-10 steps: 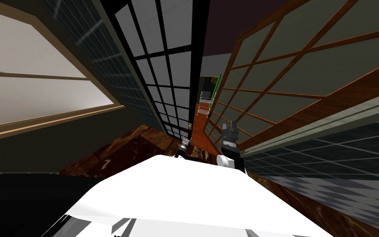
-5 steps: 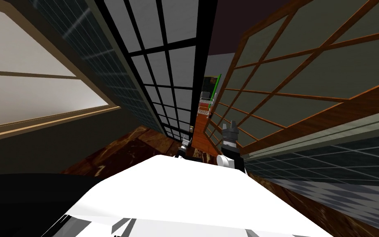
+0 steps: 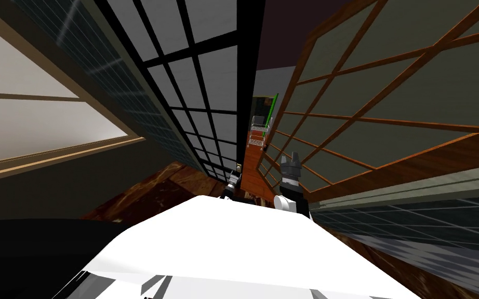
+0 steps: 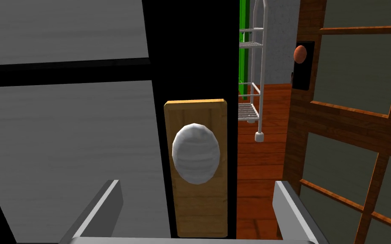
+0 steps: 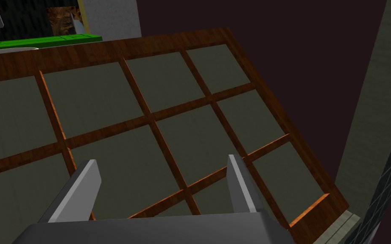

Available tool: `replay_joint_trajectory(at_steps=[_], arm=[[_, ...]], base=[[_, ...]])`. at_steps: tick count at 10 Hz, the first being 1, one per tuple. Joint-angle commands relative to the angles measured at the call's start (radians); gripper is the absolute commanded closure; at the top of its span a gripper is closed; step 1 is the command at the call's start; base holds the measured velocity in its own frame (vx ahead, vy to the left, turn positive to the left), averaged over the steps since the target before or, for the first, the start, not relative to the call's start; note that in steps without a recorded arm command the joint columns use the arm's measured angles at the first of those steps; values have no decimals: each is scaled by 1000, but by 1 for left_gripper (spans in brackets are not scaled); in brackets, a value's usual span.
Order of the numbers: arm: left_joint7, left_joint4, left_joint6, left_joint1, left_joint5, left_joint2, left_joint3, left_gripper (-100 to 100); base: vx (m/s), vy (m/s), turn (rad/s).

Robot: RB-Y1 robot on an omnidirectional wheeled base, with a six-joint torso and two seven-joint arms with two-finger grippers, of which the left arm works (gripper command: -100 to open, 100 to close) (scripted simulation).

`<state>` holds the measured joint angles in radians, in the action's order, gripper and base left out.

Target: Push the door open

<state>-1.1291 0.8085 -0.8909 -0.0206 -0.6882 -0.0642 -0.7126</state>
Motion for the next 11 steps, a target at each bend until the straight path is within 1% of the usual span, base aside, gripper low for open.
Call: replay_joint_trajectory(at_steps=[1, 3, 4, 5, 10, 11], arm=[[-4, -4, -3, -1, -2, -1, 2, -100], [-9, -8, -6, -3, -5, 3, 4, -100], [-8, -8, -6, -3, -4, 2, 4, -100], [-8, -8, -6, -3, -4, 2, 4, 100], [-8, -8, -6, -3, -4, 2, 4, 100], [-1, -14, -11, -9, -21, 0, -4, 100]], base=[[243, -42, -32], [187, -33, -22], [77, -4, -3], [-8, -1, 4], [-9, 0, -4], [106, -25, 73]])
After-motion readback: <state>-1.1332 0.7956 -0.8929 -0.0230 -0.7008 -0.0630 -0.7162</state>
